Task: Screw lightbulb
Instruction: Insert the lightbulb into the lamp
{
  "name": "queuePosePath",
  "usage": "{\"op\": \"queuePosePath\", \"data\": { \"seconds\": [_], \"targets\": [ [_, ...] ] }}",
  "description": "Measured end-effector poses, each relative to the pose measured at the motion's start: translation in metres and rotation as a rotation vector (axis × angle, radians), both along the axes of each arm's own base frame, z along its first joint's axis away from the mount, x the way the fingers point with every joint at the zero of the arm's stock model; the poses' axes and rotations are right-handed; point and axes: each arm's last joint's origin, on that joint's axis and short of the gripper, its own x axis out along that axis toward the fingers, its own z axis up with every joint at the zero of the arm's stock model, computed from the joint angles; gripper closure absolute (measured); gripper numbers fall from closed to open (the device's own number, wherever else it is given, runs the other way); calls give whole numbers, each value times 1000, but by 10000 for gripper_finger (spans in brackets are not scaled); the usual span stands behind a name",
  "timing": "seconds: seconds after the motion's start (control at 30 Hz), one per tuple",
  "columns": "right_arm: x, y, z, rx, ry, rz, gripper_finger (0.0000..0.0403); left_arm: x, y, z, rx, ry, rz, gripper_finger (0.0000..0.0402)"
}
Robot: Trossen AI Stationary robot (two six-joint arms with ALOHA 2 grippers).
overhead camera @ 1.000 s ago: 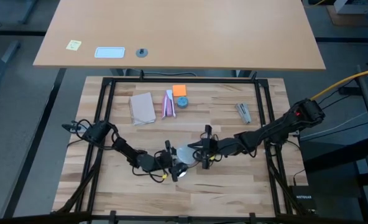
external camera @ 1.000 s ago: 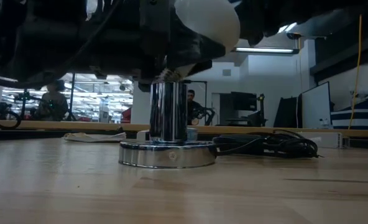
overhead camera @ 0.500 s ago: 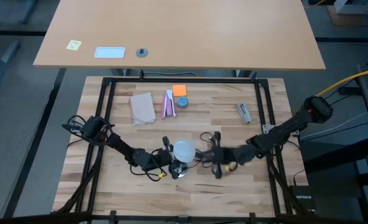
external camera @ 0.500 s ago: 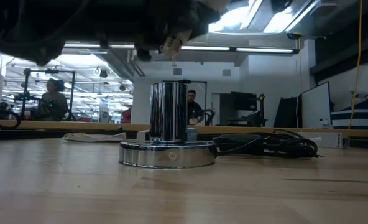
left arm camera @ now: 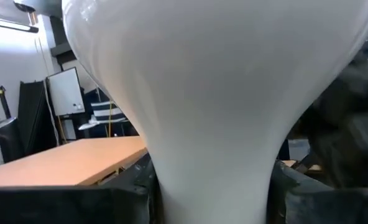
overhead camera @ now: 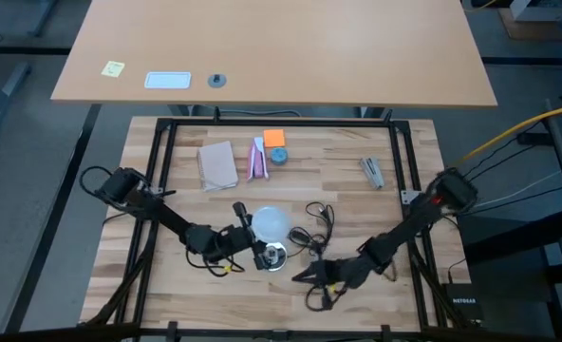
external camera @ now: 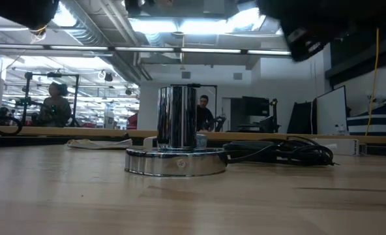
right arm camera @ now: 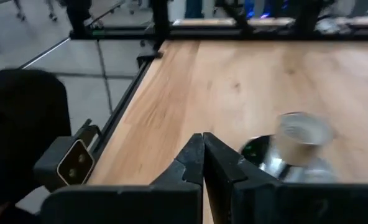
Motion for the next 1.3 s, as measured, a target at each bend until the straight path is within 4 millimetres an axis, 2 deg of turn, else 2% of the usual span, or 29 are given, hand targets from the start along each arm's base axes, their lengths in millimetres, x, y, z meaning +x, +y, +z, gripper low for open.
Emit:
{"op": "queuePosePath", "data": {
  "seconds": [0.23,0.43,0.73,0.97,1.3],
  "targets": [
    [54,10,-36,33,89,136,398,-11,-9,15,-24,-36,-25,251],
    [87,-4,-57,-24,158,69,398,-21,-21,20,-28,-34,-25,249],
    [96,-36,-69,-143,248,-248,398,-35,-40,18,-39,3,-15,248],
    [103,-59,-70,-188,281,-301,398,-44,-52,17,-21,25,-30,248],
    [116,-122,-62,-275,358,-346,398,-48,-57,17,3,36,-43,247]
  ]
}}
